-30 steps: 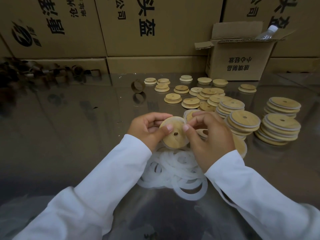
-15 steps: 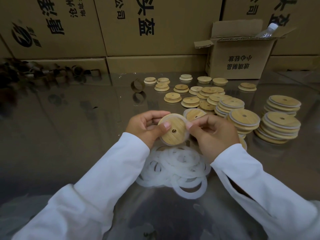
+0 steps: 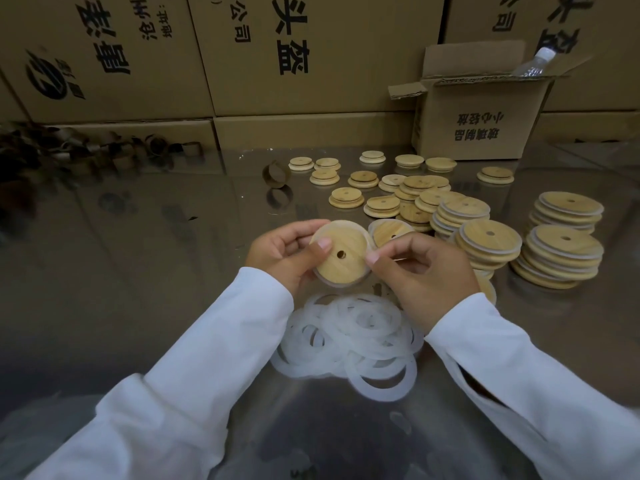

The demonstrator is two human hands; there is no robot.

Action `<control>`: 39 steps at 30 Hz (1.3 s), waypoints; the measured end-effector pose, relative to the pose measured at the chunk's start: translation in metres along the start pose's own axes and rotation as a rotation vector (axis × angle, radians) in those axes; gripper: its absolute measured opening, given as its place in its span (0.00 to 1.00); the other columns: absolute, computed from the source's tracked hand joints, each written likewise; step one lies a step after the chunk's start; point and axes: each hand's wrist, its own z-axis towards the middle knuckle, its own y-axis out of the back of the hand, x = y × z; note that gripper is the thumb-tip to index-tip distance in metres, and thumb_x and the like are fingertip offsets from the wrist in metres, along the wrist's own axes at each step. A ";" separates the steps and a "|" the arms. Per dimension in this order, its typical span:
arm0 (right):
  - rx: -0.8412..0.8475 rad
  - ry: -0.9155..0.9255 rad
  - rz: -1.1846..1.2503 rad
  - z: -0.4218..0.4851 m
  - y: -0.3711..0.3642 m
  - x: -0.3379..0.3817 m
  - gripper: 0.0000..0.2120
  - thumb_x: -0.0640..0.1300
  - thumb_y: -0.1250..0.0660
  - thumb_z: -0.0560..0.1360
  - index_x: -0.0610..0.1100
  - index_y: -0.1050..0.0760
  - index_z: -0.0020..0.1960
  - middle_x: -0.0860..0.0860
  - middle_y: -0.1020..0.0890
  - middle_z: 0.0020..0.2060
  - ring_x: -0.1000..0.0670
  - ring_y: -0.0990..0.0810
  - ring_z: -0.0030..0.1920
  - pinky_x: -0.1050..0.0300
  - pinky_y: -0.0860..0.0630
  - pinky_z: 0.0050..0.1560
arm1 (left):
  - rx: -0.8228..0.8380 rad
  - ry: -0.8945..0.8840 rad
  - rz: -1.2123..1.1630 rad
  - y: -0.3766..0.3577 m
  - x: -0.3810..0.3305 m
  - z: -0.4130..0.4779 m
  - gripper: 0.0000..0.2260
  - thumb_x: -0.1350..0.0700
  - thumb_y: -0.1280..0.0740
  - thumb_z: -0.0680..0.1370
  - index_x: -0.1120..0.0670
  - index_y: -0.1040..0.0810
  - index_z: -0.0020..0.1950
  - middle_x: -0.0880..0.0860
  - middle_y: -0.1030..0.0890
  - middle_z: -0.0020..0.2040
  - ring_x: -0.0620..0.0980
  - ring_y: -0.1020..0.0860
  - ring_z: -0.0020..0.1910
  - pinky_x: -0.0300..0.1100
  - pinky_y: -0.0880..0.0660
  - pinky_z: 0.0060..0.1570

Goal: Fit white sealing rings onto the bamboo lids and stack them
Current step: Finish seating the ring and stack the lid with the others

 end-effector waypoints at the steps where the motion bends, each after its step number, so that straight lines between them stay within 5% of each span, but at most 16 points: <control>1: -0.001 0.014 -0.021 -0.001 -0.001 -0.001 0.08 0.43 0.28 0.68 0.50 0.22 0.32 0.57 0.18 0.30 0.56 0.20 0.35 0.60 0.23 0.44 | -0.013 0.003 -0.033 0.000 -0.001 0.000 0.08 0.66 0.35 0.72 0.55 0.21 0.46 0.49 0.16 0.35 0.45 0.18 0.36 0.38 0.21 0.36; 11: -0.072 0.079 -0.114 -0.004 -0.003 -0.002 0.08 0.45 0.30 0.70 0.52 0.25 0.33 0.61 0.20 0.30 0.62 0.22 0.37 0.69 0.28 0.42 | 0.005 -0.014 -0.018 -0.001 0.001 0.001 0.08 0.66 0.34 0.72 0.55 0.21 0.46 0.49 0.16 0.35 0.46 0.18 0.36 0.38 0.21 0.36; 18: -0.127 -0.073 -0.032 0.000 -0.002 -0.001 0.08 0.44 0.29 0.69 0.49 0.23 0.32 0.55 0.19 0.31 0.59 0.23 0.34 0.63 0.30 0.39 | 0.008 -0.017 -0.017 -0.002 0.003 0.002 0.08 0.65 0.34 0.72 0.54 0.21 0.46 0.49 0.16 0.37 0.47 0.18 0.39 0.40 0.20 0.38; 28: 0.033 -0.041 0.062 -0.002 -0.002 0.005 0.08 0.38 0.30 0.70 0.49 0.22 0.35 0.59 0.21 0.28 0.65 0.23 0.31 0.76 0.29 0.34 | -0.073 -0.014 0.037 0.000 0.002 0.001 0.09 0.66 0.35 0.74 0.52 0.20 0.46 0.53 0.17 0.41 0.54 0.20 0.44 0.56 0.25 0.51; 35: 0.033 -0.071 -0.058 -0.003 -0.003 0.004 0.09 0.40 0.32 0.72 0.49 0.24 0.35 0.53 0.21 0.31 0.54 0.21 0.34 0.62 0.24 0.41 | -0.056 -0.066 0.105 -0.003 0.002 -0.001 0.09 0.66 0.34 0.74 0.52 0.21 0.46 0.46 0.17 0.34 0.44 0.19 0.36 0.41 0.22 0.39; 39: 0.064 -0.108 -0.015 -0.003 -0.005 0.005 0.09 0.38 0.34 0.74 0.47 0.25 0.36 0.51 0.21 0.30 0.59 0.22 0.26 0.68 0.25 0.34 | -0.069 -0.092 0.159 -0.003 0.001 -0.001 0.10 0.67 0.35 0.74 0.51 0.22 0.44 0.44 0.19 0.32 0.40 0.20 0.34 0.37 0.22 0.34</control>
